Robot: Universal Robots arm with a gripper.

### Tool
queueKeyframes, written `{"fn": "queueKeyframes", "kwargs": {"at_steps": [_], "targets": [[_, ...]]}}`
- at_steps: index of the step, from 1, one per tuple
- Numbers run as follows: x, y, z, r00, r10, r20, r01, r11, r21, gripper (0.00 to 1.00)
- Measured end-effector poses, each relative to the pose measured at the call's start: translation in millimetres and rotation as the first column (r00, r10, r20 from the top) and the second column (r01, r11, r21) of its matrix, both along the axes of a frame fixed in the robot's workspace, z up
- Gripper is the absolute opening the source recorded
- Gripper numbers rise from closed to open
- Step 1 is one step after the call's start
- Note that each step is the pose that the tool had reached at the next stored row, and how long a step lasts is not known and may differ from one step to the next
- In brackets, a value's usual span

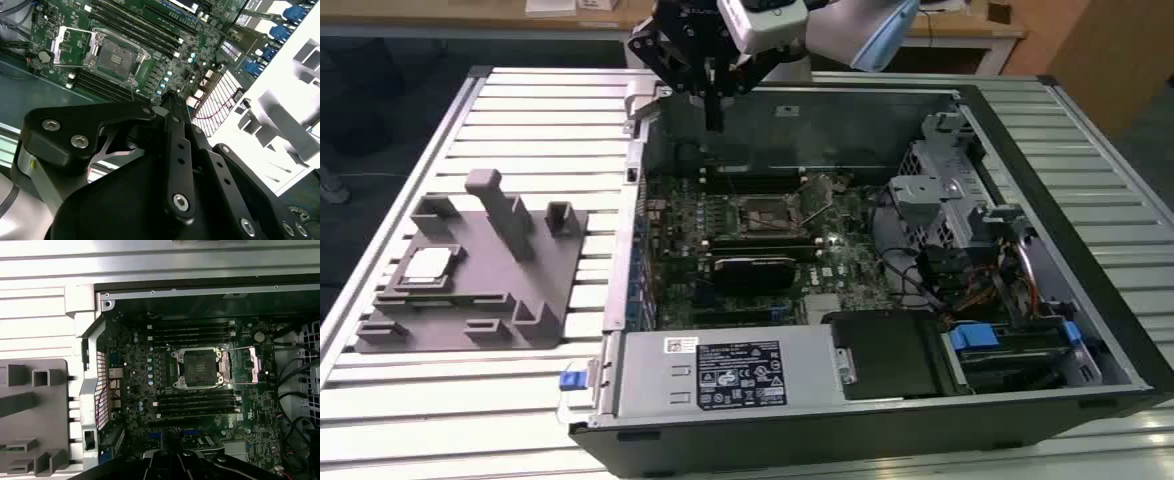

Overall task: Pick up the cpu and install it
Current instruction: 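Reach for the cpu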

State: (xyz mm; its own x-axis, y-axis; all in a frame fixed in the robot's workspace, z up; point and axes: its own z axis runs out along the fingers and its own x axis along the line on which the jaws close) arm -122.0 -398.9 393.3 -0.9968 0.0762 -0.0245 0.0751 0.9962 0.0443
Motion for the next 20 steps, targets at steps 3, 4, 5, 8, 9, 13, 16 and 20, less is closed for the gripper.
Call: {"fn": "queueKeyframes", "kwargs": {"at_steps": [3, 4, 5, 8, 9, 13, 16, 20], "targets": [[0.0, 0.0, 0.0, 1.0000, 0.000, 0.0000, 0.000, 1.0000, 0.0000, 0.11], [0.0, 0.0, 0.0, 1.0000, 0.000, 0.0000, 0.000, 1.0000, 0.0000, 0.11], [0.0, 0.0, 0.0, 1.0000, 0.000, 0.0000, 0.000, 1.0000, 0.0000, 0.11], [0.0, 0.0, 0.0, 1.0000, 0.000, 0.0000, 0.000, 1.0000, 0.0001, 0.11], [0.0, 0.0, 0.0, 1.0000, 0.000, 0.0000, 0.000, 1.0000, 0.0000, 0.11], [-2.2, 0.0, 0.0, 1.0000, 0.000, 0.0000, 0.000, 1.0000, 0.0001, 0.11], [-5.9, 0.0, 0.0, 1.0000, 0.000, 0.0000, 0.000, 1.0000, 0.0000, 0.11], [-10.3, 0.0, 0.0, 1.0000, 0.000, 0.0002, 0.000, 1.0000, 0.0001, 0.11]]}}
